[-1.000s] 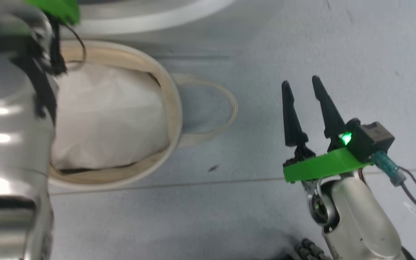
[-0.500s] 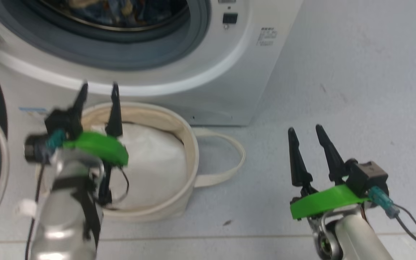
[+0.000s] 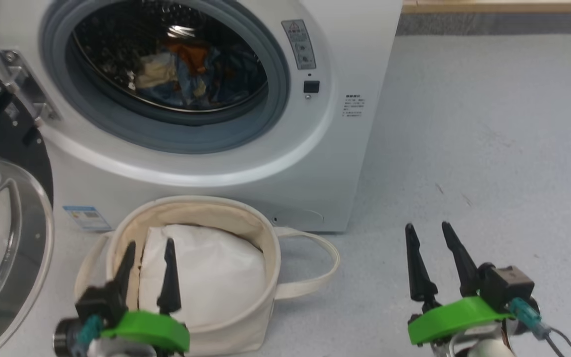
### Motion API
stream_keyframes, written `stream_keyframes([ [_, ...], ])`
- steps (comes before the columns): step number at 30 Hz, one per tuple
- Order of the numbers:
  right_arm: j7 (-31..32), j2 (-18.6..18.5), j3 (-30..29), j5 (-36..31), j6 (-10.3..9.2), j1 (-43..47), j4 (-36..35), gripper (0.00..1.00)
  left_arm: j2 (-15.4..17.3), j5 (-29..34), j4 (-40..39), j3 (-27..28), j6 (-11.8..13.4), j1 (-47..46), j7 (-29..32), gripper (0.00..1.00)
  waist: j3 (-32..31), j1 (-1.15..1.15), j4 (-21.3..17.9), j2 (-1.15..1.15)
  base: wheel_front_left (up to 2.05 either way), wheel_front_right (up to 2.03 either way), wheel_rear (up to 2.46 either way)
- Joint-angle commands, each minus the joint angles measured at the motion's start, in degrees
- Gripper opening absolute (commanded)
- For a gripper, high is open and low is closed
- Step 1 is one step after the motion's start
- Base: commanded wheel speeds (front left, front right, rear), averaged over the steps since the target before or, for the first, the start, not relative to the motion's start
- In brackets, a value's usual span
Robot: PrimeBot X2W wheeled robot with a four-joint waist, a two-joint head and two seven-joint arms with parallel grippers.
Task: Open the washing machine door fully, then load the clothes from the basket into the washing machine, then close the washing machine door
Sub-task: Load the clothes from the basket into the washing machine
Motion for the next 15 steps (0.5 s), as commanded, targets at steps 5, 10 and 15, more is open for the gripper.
stream_keyframes([
  [5,-0.29,-0.11,1.05,0.12,0.01,0.94,-1.68,1.0,0.59,-0.07,-8.55,0.64,1.81,3.64,-0.28,1.0,-2.21,0.01,0.7,-0.01,0.0,0.0,0.0],
  [10,-0.29,-0.11,0.65,0.31,0.01,1.59,-1.96,1.0,0.59,-0.1,-13.62,0.14,2.71,6.88,-0.28,1.0,-2.36,0.01,1.17,-0.01,0.0,0.0,0.0],
  [15,-0.29,-0.11,1.03,0.3,0.01,1.72,-1.82,1.0,0.58,0.2,-14.21,-0.71,2.85,7.6,-0.28,1.0,-2.36,0.01,1.34,-0.01,0.0,0.0,0.0],
])
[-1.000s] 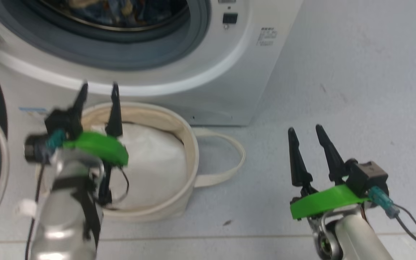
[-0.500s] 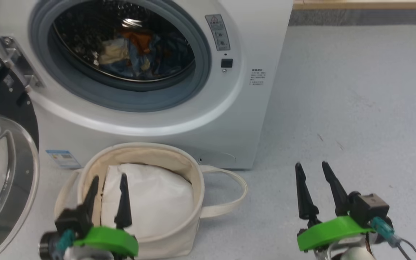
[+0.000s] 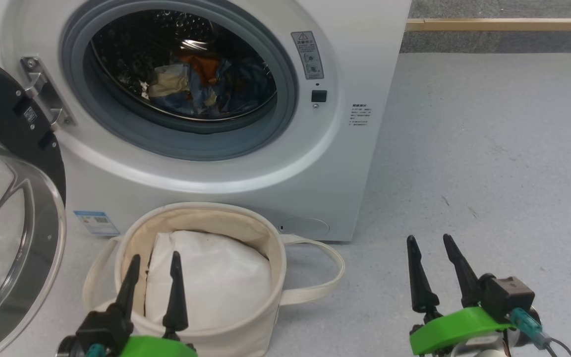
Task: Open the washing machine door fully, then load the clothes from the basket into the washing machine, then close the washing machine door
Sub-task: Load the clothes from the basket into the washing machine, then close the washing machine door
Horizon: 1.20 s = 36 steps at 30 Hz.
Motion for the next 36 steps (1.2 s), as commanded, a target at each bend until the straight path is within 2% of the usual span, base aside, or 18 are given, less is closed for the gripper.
stream_keyframes([
  [1,-0.29,-0.12,1.36,0.26,0.01,-1.05,-1.76,1.0,0.51,0.29,-2.17,0.96,0.17,-1.5,-0.28,1.0,-0.02,0.0,0.11,-0.01,0.0,0.0,0.0],
  [36,-0.29,-0.12,1.66,0.01,0.01,-1.89,-1.18,1.0,0.5,-1.17,-1.46,0.9,1.04,-2.85,-0.28,1.0,1.6,0.0,0.44,-0.01,-0.09,0.03,0.07],
])
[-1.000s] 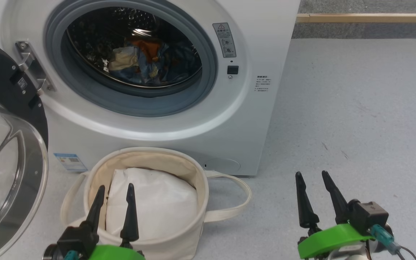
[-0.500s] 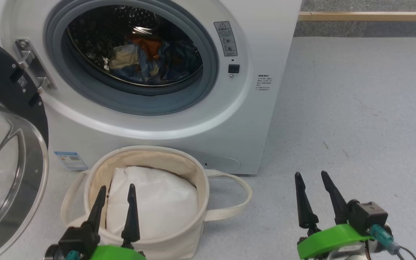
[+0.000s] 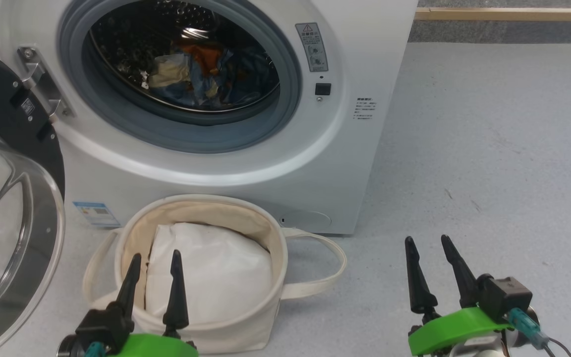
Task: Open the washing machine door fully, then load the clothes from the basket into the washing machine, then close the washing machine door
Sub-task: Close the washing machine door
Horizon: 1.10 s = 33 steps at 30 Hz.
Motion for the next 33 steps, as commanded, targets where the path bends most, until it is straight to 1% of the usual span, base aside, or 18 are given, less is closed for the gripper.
stream_keyframes([
  [1,-0.29,-0.12,1.22,0.05,0.01,-1.84,-1.51,1.0,0.48,-0.13,-1.92,1.86,-0.03,-2.53,-0.28,1.0,0.02,0.0,-0.03,0.0,-1.24,0.4,0.84],
  [6,-0.29,-0.12,1.41,-0.1,0.01,-1.82,-1.3,1.0,0.48,-0.08,-2.12,2.16,-0.1,-2.42,-0.28,1.0,-0.02,0.0,-0.11,0.0,-1.63,0.82,0.81],
  [11,-0.29,-0.12,1.36,-0.16,0.01,-1.82,-1.09,1.0,0.48,-0.28,-2.37,2.18,0.15,-2.33,-0.28,1.0,-0.02,0.0,-0.09,0.0,-2.27,1.46,0.81],
  [15,-0.29,-0.12,1.44,-0.25,0.01,-1.81,-0.97,1.0,0.48,2.18,-2.51,1.52,0.09,-2.3,-0.28,1.0,0.15,0.0,0.05,0.0,-2.27,1.6,0.67],
  [18,-0.29,-0.12,1.46,-0.32,0.01,-1.86,-0.86,1.0,0.48,2.76,-2.49,1.19,0.34,-2.34,-0.28,1.0,0.32,0.0,0.18,0.0,-1.59,1.44,0.15],
  [27,-0.29,-0.12,1.63,-0.21,0.01,-2.08,-1.22,1.0,0.48,2.9,-2.41,0.35,0.74,-2.67,-0.28,1.0,0.54,0.0,0.82,0.0,-0.82,0.82,0.0],
  [33,-0.29,-0.12,1.74,-0.33,0.01,-1.98,-1.75,1.0,0.48,2.53,-2.4,-0.52,0.87,-2.76,-0.28,1.0,0.42,0.0,2.95,0.0,-0.03,0.03,0.0],
])
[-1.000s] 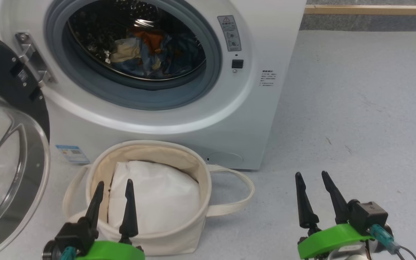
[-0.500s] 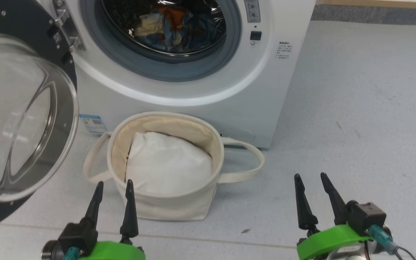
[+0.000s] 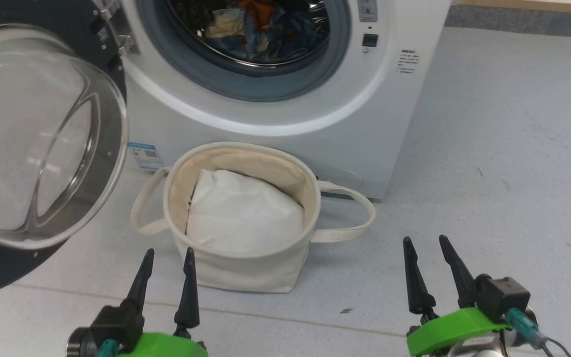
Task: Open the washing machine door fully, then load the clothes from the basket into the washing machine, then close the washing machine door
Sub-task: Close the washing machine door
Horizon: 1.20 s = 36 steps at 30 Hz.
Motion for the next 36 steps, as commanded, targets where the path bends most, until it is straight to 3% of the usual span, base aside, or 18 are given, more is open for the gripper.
stream_keyframes([
  [1,-0.29,-0.16,1.59,-0.29,0.01,-1.89,-2.13,1.0,0.44,0.35,-2.09,1.3,0.4,-2.05,-0.28,1.0,0.02,0.0,1.16,0.0,0.0,0.0,0.0],
  [25,-0.29,-0.16,4.48,-0.77,0.01,-1.17,-3.87,1.0,0.44,-0.36,-2.13,1.28,1.11,0.44,-0.28,1.0,-1.82,0.0,22.27,0.0,0.0,0.0,0.0],
  [36,-0.29,-0.16,5.5,0.0,0.01,-0.18,-4.04,1.0,0.44,0.16,-1.91,1.71,0.58,1.31,-0.28,1.0,-2.73,0.0,25.64,0.0,0.0,0.0,0.0],
])
